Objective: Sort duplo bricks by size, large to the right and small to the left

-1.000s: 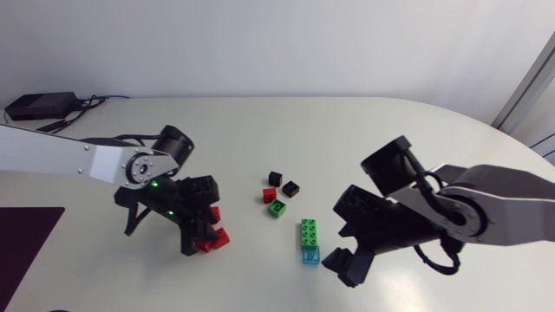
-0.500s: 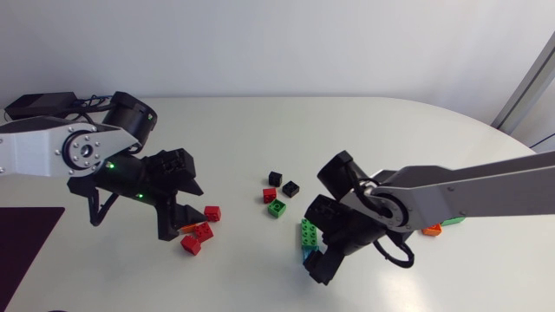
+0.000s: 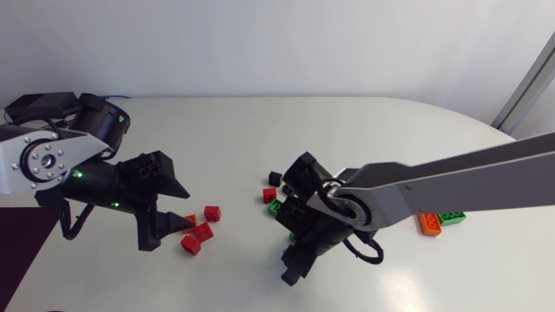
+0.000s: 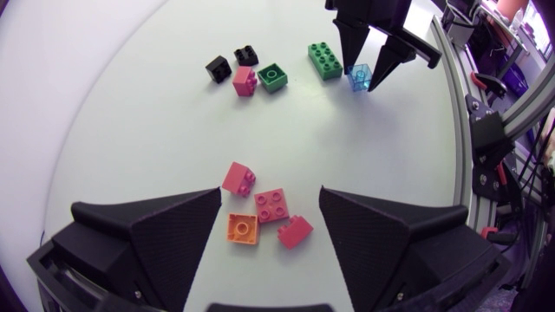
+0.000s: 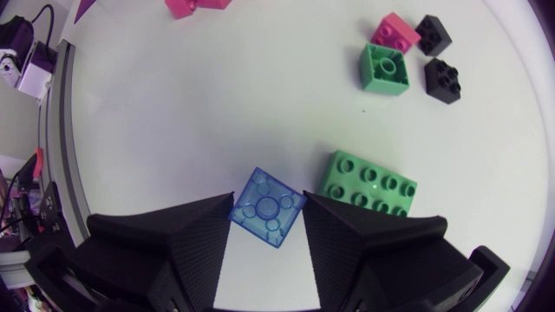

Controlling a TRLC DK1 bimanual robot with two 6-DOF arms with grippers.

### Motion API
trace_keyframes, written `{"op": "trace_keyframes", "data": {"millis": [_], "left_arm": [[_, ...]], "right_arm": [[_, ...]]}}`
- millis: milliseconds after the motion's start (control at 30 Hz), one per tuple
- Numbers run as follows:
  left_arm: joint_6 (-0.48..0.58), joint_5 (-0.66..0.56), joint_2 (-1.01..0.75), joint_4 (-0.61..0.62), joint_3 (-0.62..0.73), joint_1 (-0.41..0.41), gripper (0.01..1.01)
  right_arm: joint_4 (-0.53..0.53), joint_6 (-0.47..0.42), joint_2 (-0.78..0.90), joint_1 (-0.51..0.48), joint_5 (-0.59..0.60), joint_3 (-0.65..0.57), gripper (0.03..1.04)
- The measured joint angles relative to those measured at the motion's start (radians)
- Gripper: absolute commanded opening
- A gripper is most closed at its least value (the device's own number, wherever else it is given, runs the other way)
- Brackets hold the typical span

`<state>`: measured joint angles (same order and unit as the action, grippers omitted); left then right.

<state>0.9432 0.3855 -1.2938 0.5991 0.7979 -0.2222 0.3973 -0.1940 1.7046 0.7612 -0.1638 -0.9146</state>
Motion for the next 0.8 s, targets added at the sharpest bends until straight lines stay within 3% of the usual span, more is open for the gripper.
{"op": "trace_keyframes", "data": {"millis": [133, 400, 667, 733, 800], "left_arm": [[0.001, 0.000, 0.036, 0.001, -0.045, 0.006, 0.787], [0.000, 0.001, 0.158, 0.025, -0.124, 0.034, 0.789], [0.045, 0.061, 0.201, 0.053, -0.162, 0.185, 0.816], [0.060, 0.069, 0.201, 0.055, -0.170, 0.212, 0.821], [0.071, 0.074, 0.201, 0.058, -0.172, 0.226, 0.846]], "right_arm": [[0.096, -0.005, 0.062, 0.033, -0.031, -0.139, 0.14], [0.275, -0.054, 0.282, 0.050, -0.118, -0.547, 0.14], [0.411, -0.072, 0.508, 0.125, -0.121, -0.796, 0.15], [0.433, -0.077, 0.550, 0.135, -0.121, -0.839, 0.16], [0.449, -0.080, 0.578, 0.143, -0.120, -0.882, 0.28]]}}
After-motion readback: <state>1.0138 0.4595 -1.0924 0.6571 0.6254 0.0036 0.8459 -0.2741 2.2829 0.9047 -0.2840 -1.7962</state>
